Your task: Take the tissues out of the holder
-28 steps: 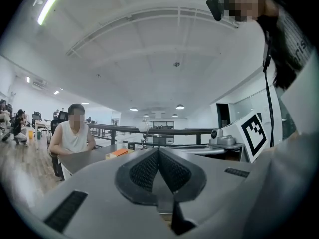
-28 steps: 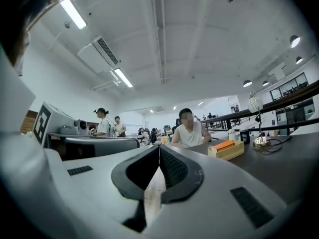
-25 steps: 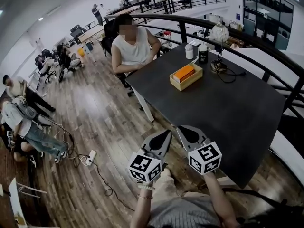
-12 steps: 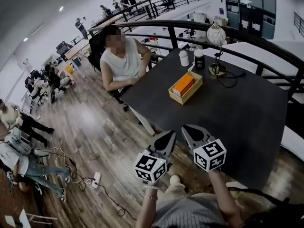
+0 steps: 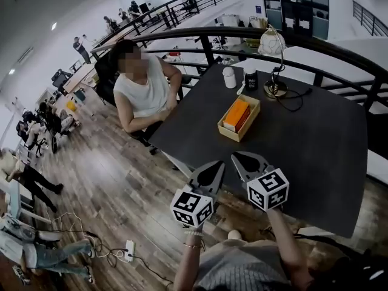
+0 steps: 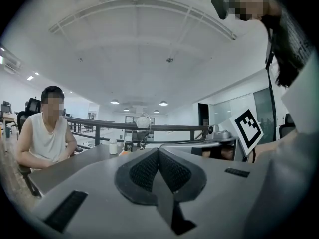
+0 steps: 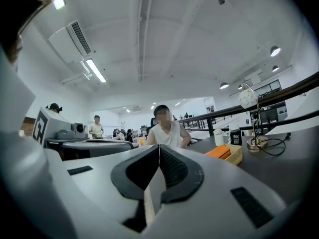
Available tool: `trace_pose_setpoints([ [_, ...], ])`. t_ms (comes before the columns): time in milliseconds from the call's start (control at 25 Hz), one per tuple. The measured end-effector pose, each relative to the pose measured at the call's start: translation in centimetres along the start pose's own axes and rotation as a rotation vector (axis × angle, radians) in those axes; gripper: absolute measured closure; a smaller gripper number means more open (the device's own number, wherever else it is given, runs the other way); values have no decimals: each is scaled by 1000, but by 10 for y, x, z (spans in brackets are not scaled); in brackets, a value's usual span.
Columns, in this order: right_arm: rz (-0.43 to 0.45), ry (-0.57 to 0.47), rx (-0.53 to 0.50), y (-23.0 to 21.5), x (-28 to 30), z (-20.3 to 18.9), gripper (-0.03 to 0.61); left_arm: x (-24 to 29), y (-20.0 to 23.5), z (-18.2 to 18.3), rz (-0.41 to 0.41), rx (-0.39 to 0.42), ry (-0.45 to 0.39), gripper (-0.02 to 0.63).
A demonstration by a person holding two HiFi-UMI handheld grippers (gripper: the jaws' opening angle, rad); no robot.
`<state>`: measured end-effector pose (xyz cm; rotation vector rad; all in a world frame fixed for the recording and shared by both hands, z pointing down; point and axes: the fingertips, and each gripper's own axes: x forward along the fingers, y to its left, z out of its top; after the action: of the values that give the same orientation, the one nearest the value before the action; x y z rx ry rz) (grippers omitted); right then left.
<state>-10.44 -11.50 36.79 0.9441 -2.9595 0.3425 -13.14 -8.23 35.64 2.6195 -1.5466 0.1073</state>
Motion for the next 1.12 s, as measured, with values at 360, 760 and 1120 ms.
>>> trace_pose_setpoints([
  [360, -45, 37, -23, -5, 26, -8, 565, 11, 38, -11, -51, -15, 14, 606],
  [760, -52, 135, -23, -29, 43, -22, 565, 25, 48, -17, -54, -93, 19, 606],
  [1120, -5, 190, 27, -57, 62, -28, 565, 55, 64, -23, -32, -114, 66, 606],
])
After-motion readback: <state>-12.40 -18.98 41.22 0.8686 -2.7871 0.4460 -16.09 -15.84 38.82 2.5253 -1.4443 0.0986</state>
